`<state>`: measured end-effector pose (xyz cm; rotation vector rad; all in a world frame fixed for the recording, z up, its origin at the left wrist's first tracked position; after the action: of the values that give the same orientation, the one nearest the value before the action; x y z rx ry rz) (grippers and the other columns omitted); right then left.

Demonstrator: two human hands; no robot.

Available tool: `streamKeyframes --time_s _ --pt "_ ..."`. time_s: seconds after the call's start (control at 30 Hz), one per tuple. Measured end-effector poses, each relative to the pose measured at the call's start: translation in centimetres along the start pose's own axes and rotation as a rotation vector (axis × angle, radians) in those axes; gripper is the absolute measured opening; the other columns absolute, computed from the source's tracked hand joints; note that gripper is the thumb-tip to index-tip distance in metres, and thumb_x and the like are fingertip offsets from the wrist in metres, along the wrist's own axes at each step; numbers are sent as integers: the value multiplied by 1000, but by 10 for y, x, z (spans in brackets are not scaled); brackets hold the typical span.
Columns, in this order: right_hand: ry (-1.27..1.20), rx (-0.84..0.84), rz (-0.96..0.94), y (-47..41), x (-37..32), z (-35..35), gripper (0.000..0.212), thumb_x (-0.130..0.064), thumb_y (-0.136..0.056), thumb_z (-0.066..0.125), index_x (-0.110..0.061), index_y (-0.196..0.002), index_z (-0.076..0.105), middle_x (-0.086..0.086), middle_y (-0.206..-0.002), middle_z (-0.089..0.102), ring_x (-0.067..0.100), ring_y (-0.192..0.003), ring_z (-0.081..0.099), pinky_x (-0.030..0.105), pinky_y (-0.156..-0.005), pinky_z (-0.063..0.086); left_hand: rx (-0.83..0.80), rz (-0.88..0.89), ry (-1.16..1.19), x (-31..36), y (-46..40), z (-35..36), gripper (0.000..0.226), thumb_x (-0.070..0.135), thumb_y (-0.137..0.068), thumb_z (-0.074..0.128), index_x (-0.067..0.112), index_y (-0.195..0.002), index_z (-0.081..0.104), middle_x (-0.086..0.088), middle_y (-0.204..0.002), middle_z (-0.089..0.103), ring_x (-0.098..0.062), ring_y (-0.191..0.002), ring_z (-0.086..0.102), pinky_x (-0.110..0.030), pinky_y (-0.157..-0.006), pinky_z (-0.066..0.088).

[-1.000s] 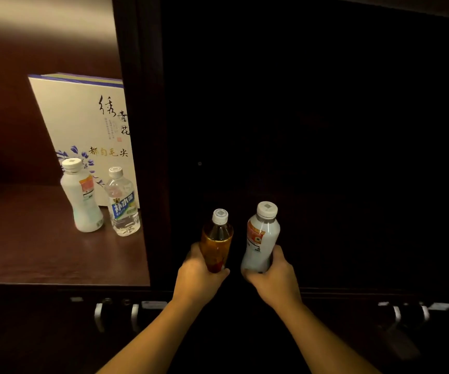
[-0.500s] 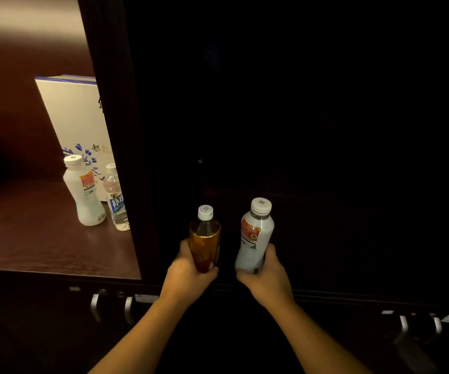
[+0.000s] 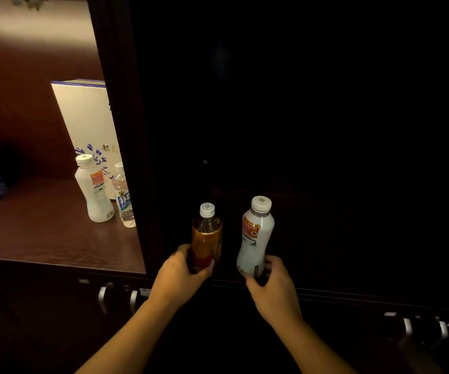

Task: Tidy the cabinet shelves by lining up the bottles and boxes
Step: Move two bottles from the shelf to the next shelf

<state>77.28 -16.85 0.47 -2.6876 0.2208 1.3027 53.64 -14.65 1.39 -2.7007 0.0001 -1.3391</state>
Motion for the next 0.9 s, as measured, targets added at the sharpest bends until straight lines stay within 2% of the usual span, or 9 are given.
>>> streamKeyframes --time_s 0.1,0.2,0.27,0.43,0.53,0.63,0.73,0.9 --pt "22 21 -65 16 -14 -2 42 -41 -87 71 -30 -122 51 -12 -118 53 1 -95 53 13 -64 42 19 1 -102 -1 12 -16 56 52 -80 75 30 -127 55 14 -116 59 -6 -106 58 -28 -88 52" --pt "29 -49 -172 29 -32 7 20 -41 -89 68 -32 -102 55 -14 -101 57 0 -86 56 15 -64 46 29 21 -192 -2 26 -32 39 53 -82 72 33 -114 61 17 -108 62 -3 -98 60 -28 -83 54" --pt "65 -79 -269 35 -47 15 14 -41 -91 66 -32 -94 56 -13 -91 57 1 -80 56 15 -62 46 34 29 -252 -4 35 -41 28 50 -85 69 34 -107 63 17 -101 64 -2 -92 62 -29 -80 55" --pt "168 -185 -491 50 -91 56 13 -41 -94 60 -29 -93 55 -12 -89 53 4 -83 52 19 -64 44 121 28 -489 -27 55 -84 16 51 -88 61 36 -92 60 17 -90 62 -3 -78 59 -24 -69 51" --pt "201 -223 -590 57 -120 83 12 -41 -95 58 -29 -95 57 -12 -88 52 4 -81 51 16 -61 39 140 -18 -541 -49 60 -113 17 52 -88 59 35 -91 59 15 -90 61 -6 -79 60 -26 -68 52" --pt "209 -245 -661 62 -152 115 12 -40 -95 57 -28 -92 56 -12 -87 53 4 -81 51 17 -63 40 183 -51 -586 -72 56 -146 21 53 -87 59 33 -90 59 13 -89 60 -8 -79 60 -26 -66 50" --pt "205 -258 -687 57 -185 147 15 -39 -94 57 -27 -86 53 -11 -83 51 7 -77 50 18 -61 37 215 -63 -604 -94 42 -180 23 53 -86 59 30 -90 58 10 -90 61 -11 -83 61 -31 -70 52" --pt "236 -234 -620 36 -237 203 16 -39 -91 59 -25 -84 56 -8 -83 55 14 -77 55 32 -66 48 238 -56 -568 -128 4 -237 25 52 -87 61 28 -94 61 10 -93 61 -12 -84 60 -33 -74 53"
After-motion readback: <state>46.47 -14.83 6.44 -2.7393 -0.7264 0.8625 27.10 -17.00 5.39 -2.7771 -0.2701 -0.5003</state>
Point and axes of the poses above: each hand's wrist, its own y-axis away from the middle knuckle, its own z-axis out of the palm, x = y × z, the point moved 4 cm from there along -y, towards the middle knuckle
